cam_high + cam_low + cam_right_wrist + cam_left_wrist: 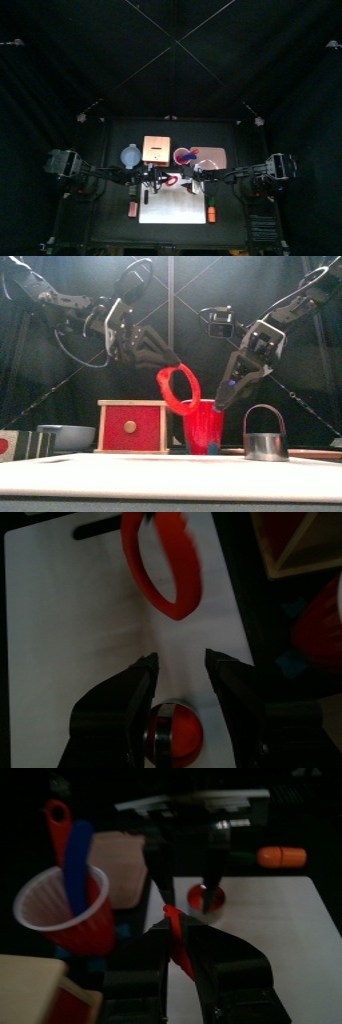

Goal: Get the cutter from the drawer then cut the dough then place the extra dough in the bowl
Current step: Place the extra dough in the bowl

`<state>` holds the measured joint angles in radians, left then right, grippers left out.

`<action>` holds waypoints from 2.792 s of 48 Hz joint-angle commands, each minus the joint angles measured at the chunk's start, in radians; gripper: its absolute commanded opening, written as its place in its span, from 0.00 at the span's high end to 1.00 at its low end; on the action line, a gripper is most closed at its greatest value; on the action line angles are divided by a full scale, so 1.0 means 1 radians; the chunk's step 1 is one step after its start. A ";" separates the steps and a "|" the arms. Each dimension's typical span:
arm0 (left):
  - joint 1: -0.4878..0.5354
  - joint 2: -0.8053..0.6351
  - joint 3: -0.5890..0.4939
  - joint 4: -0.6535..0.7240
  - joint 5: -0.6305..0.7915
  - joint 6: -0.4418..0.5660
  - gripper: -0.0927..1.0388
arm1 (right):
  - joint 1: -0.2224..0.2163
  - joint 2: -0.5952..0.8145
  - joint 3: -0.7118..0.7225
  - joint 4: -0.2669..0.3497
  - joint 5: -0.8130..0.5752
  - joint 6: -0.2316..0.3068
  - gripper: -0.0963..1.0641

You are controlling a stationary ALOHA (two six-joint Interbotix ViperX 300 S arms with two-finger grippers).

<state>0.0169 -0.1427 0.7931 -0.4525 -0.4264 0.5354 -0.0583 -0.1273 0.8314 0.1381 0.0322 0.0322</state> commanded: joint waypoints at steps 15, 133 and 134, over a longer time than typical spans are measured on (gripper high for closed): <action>0.265 -0.344 0.107 -0.061 0.190 0.084 0.41 | -0.028 -0.006 -0.017 -0.002 -0.032 -0.015 0.23; 0.414 -0.523 0.486 -0.614 0.196 -0.104 0.10 | -0.037 0.121 -0.107 -0.002 -0.044 -0.018 0.23; 0.411 -0.523 0.483 -0.614 0.198 -0.106 0.10 | -0.037 0.121 -0.107 -0.002 -0.044 -0.020 0.23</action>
<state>0.4372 -0.6673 1.2977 -1.0707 -0.2270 0.4310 -0.0966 0.0092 0.7455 0.1365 -0.0092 0.0153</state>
